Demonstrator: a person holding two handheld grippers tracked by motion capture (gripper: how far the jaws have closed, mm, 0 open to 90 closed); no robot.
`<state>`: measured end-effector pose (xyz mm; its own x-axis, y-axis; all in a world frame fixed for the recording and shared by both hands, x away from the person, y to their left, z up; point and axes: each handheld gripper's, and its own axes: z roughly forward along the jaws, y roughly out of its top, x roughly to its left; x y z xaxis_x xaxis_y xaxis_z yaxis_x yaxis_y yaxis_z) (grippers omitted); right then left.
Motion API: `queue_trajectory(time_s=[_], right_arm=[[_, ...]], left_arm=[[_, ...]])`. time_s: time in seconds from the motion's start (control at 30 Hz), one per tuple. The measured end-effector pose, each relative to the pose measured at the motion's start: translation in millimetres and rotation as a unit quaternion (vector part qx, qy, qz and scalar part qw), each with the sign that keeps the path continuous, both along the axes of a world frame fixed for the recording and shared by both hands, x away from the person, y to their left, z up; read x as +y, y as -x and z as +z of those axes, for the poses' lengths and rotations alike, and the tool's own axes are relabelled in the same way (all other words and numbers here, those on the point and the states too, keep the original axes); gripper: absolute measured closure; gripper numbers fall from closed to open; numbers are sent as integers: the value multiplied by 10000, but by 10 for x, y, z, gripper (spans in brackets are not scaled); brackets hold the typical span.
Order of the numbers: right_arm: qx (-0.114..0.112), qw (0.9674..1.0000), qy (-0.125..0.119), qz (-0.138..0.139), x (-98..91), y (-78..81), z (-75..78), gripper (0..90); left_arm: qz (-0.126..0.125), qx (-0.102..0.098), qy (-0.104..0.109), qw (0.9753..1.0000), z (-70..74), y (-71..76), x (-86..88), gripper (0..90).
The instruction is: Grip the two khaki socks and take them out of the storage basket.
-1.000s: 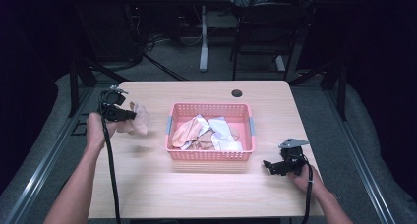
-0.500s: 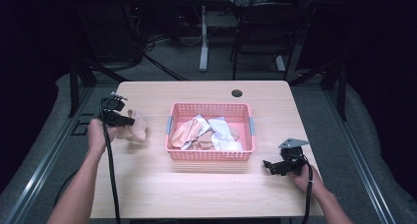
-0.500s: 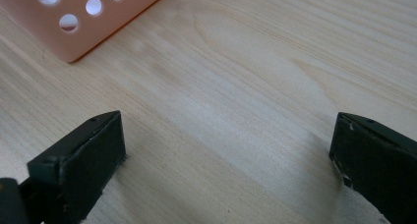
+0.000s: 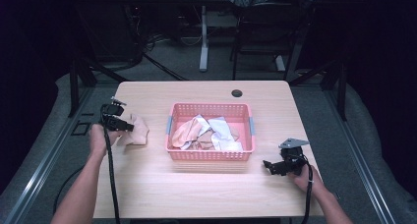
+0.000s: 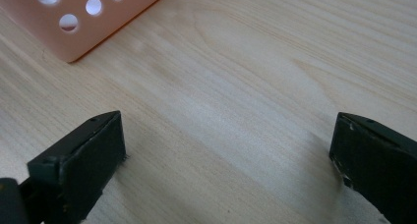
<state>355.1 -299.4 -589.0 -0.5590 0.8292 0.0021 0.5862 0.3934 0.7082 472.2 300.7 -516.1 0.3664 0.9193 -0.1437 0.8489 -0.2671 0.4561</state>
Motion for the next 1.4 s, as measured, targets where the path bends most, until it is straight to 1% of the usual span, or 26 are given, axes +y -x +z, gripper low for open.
queue_trajectory(time_s=[0.03,0.07,0.13,0.17,0.23,0.3,0.33,0.4,0.47,0.53,0.6,0.73,0.83,1.0,1.03,1.13,1.23,1.33,1.4], right_arm=[[-1,10000,-1,0,0,0,0,0],[0,10000,0,0,0,0,0,0],[-4,10000,1,-7,1,2,0,0],[-2,10000,3,-10,1,3,0,0],[-1,10000,2,-8,1,3,0,0],[-4,10000,1,-7,1,3,0,0],[-2,10000,2,-6,1,3,0,0],[-3,10000,2,-9,1,3,0,0],[-3,10000,1,-7,1,3,0,0],[-3,10000,2,-7,1,2,0,0],[-1,10000,3,-1,1,1,0,0],[-1,10000,1,0,1,1,0,0],[-2,10000,1,-1,1,2,0,0],[-3,10000,2,-4,2,2,0,0],[-4,10000,1,-11,3,3,0,0],[-27,10000,-26,-29,7,6,-6,0],[-12,10000,-23,-34,7,6,-4,0],[-11,10000,-26,-28,6,6,-4,0],[1,10000,5,-16,3,5,0,0]], left_arm=[[3,41,23,10000,-16,3,8,769],[18,30,50,10000,-31,6,14,742],[70,64,52,9999,-35,6,34,635],[87,44,65,9999,-31,12,37,587],[129,7,22,9999,-1,30,32,473],[135,-98,95,9998,46,57,36,365],[117,-114,126,9998,75,68,37,321],[72,-211,193,9996,143,89,32,256],[14,-382,225,9990,238,114,19,197],[-50,-518,326,9981,328,135,-2,154],[-141,-692,361,9968,411,154,-38,145],[-330,-883,371,9949,541,176,-152,78],[-479,-1006,379,9930,643,180,-268,37],[-766,-1135,345,9900,779,154,-502,1],[-813,-1134,333,9897,794,143,-547,1],[-959,-1127,413,9881,820,110,-662,1],[-1033,-1146,464,9869,827,74,-770,0],[-1123,-1162,449,9858,827,46,-897,1],[-1221,-1157,392,9850,817,25,-984,1]])
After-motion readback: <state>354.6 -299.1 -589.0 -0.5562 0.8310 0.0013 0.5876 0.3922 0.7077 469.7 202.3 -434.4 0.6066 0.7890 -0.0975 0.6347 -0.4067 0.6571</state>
